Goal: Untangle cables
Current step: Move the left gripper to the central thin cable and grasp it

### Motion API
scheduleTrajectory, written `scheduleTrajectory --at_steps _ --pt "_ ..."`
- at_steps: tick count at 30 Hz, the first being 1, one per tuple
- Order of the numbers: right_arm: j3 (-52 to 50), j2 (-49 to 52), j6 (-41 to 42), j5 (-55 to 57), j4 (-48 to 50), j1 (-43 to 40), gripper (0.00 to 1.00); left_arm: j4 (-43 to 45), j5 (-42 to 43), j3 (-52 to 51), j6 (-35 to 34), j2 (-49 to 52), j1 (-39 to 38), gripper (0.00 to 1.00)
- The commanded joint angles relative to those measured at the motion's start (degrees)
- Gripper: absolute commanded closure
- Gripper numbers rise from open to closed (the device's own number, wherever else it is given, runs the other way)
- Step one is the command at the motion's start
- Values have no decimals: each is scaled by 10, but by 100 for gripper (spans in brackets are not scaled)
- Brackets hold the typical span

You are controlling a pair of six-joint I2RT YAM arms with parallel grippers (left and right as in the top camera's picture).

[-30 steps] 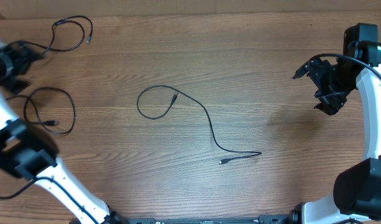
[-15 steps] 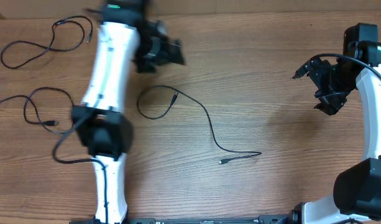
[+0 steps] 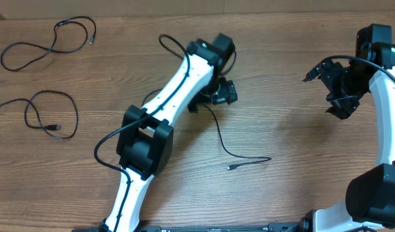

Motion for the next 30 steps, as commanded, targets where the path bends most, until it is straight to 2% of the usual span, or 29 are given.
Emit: scheduleTrajectory --at_steps 1,8,12,14,16,20,24,27,28,30 --pt "1 0 0 4 0 -1 0 12 -11 -29 -81 -18 -17 2" --pt "1 0 0 4 0 -1 0 87 -64 -87 -143 -18 -26 3" --pt "1 0 0 4 0 -1 0 134 -42 -125 -156 -18 -26 13" --pt "1 0 0 4 0 -1 0 152 -42 -139 -156 -18 -27 22" --pt "1 0 0 4 0 -1 0 164 -37 -150 -156 -18 -28 23" --pt "1 0 0 4 0 -1 0 171 -40 -157 -156 -18 -28 42" --pt "1 0 0 4 0 -1 0 171 -50 -158 -155 -18 -28 41" --pt "1 0 0 4 0 -1 0 167 -70 -158 -155 -18 -28 57" --pt "1 0 0 4 0 -1 0 165 -74 -158 -153 -18 -28 74" --pt "1 0 0 4 0 -1 0 158 -80 -158 -153 -18 -29 94"
